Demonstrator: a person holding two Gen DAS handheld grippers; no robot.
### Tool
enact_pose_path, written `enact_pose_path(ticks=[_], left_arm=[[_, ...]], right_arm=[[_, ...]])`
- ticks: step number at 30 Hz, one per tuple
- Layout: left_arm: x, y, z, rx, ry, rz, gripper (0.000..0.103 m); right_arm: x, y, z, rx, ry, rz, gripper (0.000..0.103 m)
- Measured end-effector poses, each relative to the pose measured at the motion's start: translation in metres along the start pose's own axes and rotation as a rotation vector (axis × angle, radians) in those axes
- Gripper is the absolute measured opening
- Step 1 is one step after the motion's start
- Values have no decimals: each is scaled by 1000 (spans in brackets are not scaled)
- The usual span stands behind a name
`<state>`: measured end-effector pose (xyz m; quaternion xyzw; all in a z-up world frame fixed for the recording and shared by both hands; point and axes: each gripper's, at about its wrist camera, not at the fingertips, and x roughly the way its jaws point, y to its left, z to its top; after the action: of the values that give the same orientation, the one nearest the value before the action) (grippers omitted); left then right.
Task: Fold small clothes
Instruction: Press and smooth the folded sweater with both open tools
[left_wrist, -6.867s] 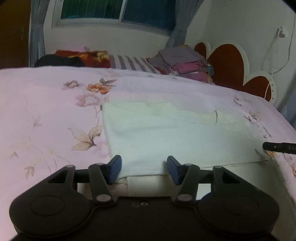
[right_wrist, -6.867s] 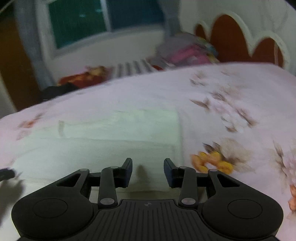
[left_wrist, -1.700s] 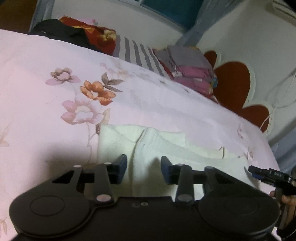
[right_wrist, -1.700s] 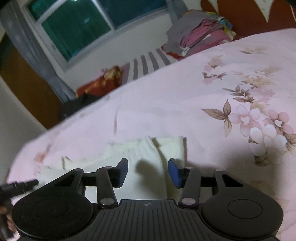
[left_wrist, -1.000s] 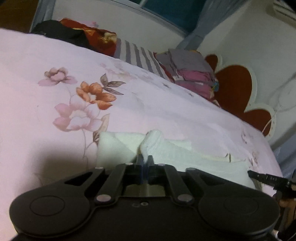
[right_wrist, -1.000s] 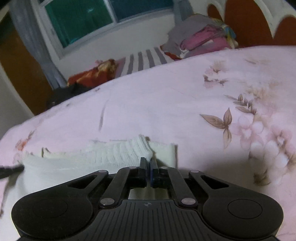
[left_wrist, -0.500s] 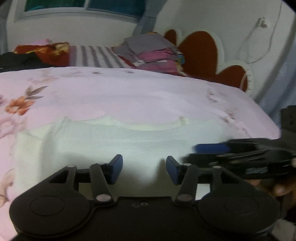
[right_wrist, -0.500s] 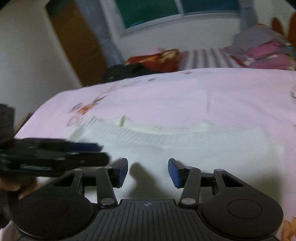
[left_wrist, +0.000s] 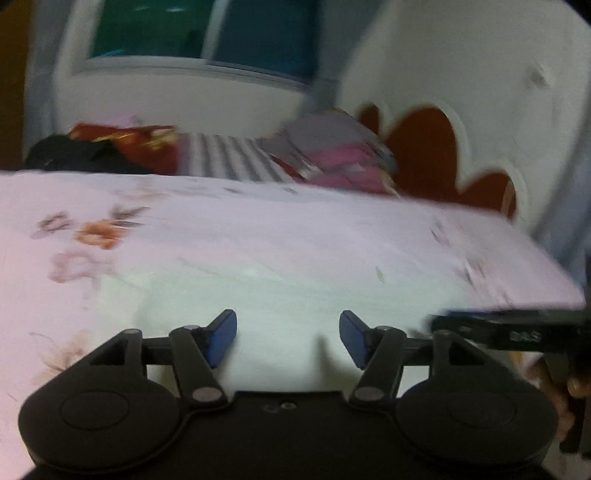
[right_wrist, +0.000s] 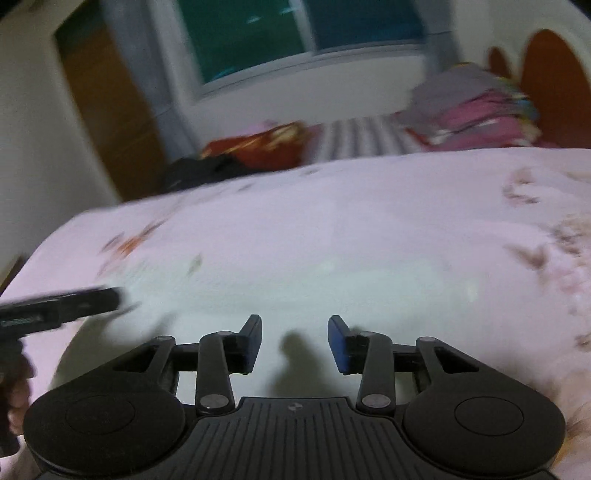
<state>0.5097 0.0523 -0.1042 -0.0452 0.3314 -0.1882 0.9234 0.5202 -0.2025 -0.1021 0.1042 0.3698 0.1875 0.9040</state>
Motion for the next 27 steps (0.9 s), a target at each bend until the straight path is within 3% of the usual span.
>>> enact_pose_path(ticks=[2,4,5,7,9,11,13,16,19,22,24,27], left_arm=[[10,-11,-13,47,45,-15,60],[20,-10,-23,43,99,-23,61],[19,-7,-26,46,90,-33,61],[14,-4,-26,55,92,-14,61],[2,-6,-21,51,78,-4,65],[-7,-14,-24,52,48,-39,71],[-2,-24,-29,60,66,-45,72],[8,-23,-43,38,85,8,71],[-10,-18,-40,17,77,38,69],[-26,-6,-45,9,81,88,70],[-27,10,-55,-24,109,124,68],[-50,17,-58,-74,83,150,67]], right_arm=[[2,12,-11,-39,18,29,40],[5,18,-21,-79,29,59,50],[6,19,-24,-102,38,49,50],[6,13,-31,-132,22,-64,50],[-5,9,-30,-94,7,-102,50],[-19,17,-32,-99,-20,-50,50],[-22,35,-40,-154,6,9,50],[-1,49,-53,-189,90,-39,50],[-4,51,-55,-211,91,-85,50],[-20,43,-51,-159,69,-77,50],[-19,34,-60,-157,128,-142,50],[-33,28,-63,-89,113,-164,50]])
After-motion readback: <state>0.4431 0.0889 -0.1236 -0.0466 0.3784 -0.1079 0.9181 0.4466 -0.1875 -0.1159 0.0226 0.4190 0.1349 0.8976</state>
